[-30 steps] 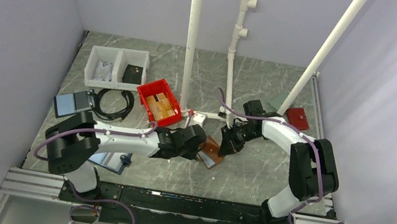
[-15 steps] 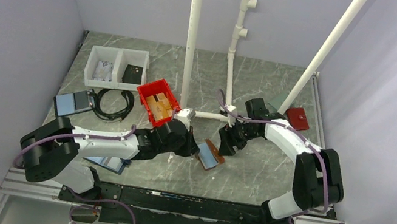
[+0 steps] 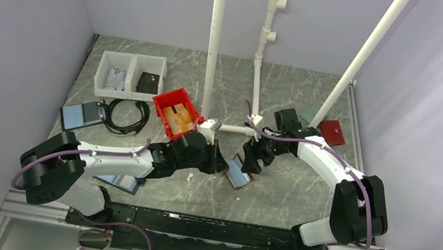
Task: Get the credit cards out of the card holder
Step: Open the card holder at the center of the board.
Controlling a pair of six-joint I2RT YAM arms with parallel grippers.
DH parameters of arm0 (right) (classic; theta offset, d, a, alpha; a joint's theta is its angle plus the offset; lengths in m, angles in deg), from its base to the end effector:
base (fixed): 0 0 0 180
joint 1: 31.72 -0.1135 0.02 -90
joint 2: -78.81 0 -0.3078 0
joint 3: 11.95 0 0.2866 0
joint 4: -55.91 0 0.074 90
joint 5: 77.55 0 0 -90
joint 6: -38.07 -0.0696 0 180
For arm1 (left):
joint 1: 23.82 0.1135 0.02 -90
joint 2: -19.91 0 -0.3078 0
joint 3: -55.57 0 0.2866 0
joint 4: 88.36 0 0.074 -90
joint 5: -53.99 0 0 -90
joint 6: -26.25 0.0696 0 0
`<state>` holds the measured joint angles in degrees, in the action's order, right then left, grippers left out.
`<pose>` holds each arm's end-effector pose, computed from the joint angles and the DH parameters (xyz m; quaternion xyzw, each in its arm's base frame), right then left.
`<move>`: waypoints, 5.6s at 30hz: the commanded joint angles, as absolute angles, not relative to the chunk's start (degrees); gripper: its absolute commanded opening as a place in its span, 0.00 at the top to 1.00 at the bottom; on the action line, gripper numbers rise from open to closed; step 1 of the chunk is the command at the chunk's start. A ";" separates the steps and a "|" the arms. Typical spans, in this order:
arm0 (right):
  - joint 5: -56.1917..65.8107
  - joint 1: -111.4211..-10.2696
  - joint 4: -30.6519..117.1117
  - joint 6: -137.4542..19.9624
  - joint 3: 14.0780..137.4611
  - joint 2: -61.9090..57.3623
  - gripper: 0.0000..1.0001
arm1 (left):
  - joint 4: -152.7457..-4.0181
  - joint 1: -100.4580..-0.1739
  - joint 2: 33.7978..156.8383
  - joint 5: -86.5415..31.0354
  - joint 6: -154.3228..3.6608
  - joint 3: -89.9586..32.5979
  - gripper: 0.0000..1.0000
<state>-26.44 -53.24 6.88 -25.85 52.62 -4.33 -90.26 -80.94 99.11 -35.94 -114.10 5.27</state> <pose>0.2666 0.1521 0.2093 -0.4324 0.8202 0.3190 0.1960 0.1851 -0.2866 0.2121 0.0507 0.8511 -0.4216 0.3086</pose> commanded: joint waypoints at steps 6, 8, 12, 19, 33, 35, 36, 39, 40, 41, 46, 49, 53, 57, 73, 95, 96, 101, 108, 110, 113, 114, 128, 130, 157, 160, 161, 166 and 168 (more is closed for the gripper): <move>-17.19 -56.18 10.63 -28.97 52.64 -9.19 0.51 | -93.30 -80.68 97.49 -31.44 -112.25 2.80 1.00; -15.22 -56.23 11.12 -29.67 52.84 -9.60 0.75 | -92.78 -80.47 96.91 -31.81 -112.22 3.30 1.00; -6.22 -55.88 13.64 -31.34 51.76 -8.87 0.99 | -92.96 -79.08 94.18 -31.89 -113.17 5.36 1.00; -6.75 -55.54 11.75 -29.26 51.88 -10.20 0.81 | -93.71 -75.44 91.08 -28.72 -114.47 7.41 1.00; -21.28 -49.08 9.84 -27.71 52.21 -0.20 0.37 | -87.52 -67.10 98.91 -13.13 -109.98 -3.85 1.00; -23.02 -47.98 10.09 -27.76 51.77 1.29 0.37 | -87.75 -66.79 101.57 -11.20 -110.06 -5.06 1.00; -24.04 -47.65 10.03 -27.65 51.73 1.52 0.37 | -88.70 -66.68 103.02 -10.02 -110.52 -5.56 1.00; -25.97 -47.35 9.66 -27.66 51.90 1.38 0.37 | -93.02 -66.65 108.28 -6.33 -112.98 -6.93 1.00; -26.37 -47.36 9.60 -27.73 51.90 1.16 0.37 | -94.40 -66.70 109.99 -4.74 -114.00 -7.30 1.00; -26.89 -47.36 9.44 -27.76 51.90 0.73 0.37 | -95.23 -66.64 111.17 -4.19 -114.69 -7.57 1.00; -29.63 -47.40 8.76 -27.72 52.08 -0.50 0.37 | -92.34 -66.70 108.95 -8.61 -113.51 -5.09 1.00; -30.02 -47.73 8.68 -27.60 52.14 -0.85 0.37 | -83.71 -66.61 103.08 -14.76 -111.17 -2.11 1.00; -29.75 -48.42 8.75 -27.50 52.17 -1.39 0.38 | -75.71 -66.59 96.75 -22.80 -110.48 3.29 1.00; -29.65 -48.81 8.68 -27.25 52.09 -1.86 0.38 | -70.52 -66.56 93.42 -27.81 -111.83 8.25 1.00; -31.67 -50.05 7.53 -25.13 52.25 -2.92 0.38 | -60.97 -66.55 77.81 -30.06 -106.61 6.73 1.00; -31.97 -47.28 7.13 -25.04 52.69 1.81 0.38 | -56.54 -63.54 101.31 -32.39 -102.53 -15.11 1.00; -31.94 -47.28 7.17 -25.08 52.69 1.87 0.38 | -56.10 -62.91 100.94 -33.72 -103.36 -14.49 1.00; -31.85 -47.33 7.11 -25.05 52.67 1.97 0.38 | -54.08 -60.15 96.05 -40.09 -105.43 -10.48 1.00; -31.63 -47.36 7.17 -24.95 52.35 1.95 0.38 | -51.41 -58.08 94.25 -41.04 -104.97 -6.98 1.00; -31.58 -47.36 7.11 -24.92 52.28 1.93 0.38 | -49.96 -58.06 93.22 -42.13 -105.82 -5.47 1.00; -31.82 -47.32 7.04 -24.71 52.25 1.82 0.38 | -48.33 -58.05 90.10 -43.42 -107.74 -1.79 1.00; -32.01 -47.40 7.00 -24.62 52.25 1.69 0.38 | -47.97 -58.01 88.68 -43.48 -108.37 -0.54 1.00; -34.57 -49.56 5.43 -22.06 52.37 0.63 0.38 | -48.34 -58.05 79.53 -38.48 -115.54 13.06 0.98; -34.66 -49.62 5.33 -21.96 52.43 0.57 0.38 | -46.59 -58.07 77.47 -39.60 -116.24 13.04 0.92; -34.01 -50.18 5.49 -22.04 52.43 0.12 0.38 | -70.09 -63.72 80.98 -15.05 -108.61 -0.76 0.44; -33.72 -50.18 5.57 -22.23 52.52 -0.11 0.38 | -66.23 -66.47 88.78 -19.58 -108.40 -4.53 0.54; -33.51 -50.18 5.59 -22.29 52.47 -0.17 0.38 | -64.33 -66.82 91.22 -20.95 -108.63 -5.59 0.57; -33.08 -50.17 5.86 -22.45 52.33 0.23 0.38 | -56.71 -67.75 96.55 -28.55 -109.28 -6.91 0.61; -33.12 -50.18 5.81 -22.44 52.34 0.06 0.38 | -55.61 -67.76 97.18 -29.85 -108.97 -6.02 0.61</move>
<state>-32.59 -49.94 5.28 -22.98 51.71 0.02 -60.25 -67.41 96.77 -23.89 -108.61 -5.07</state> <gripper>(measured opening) 0.618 0.386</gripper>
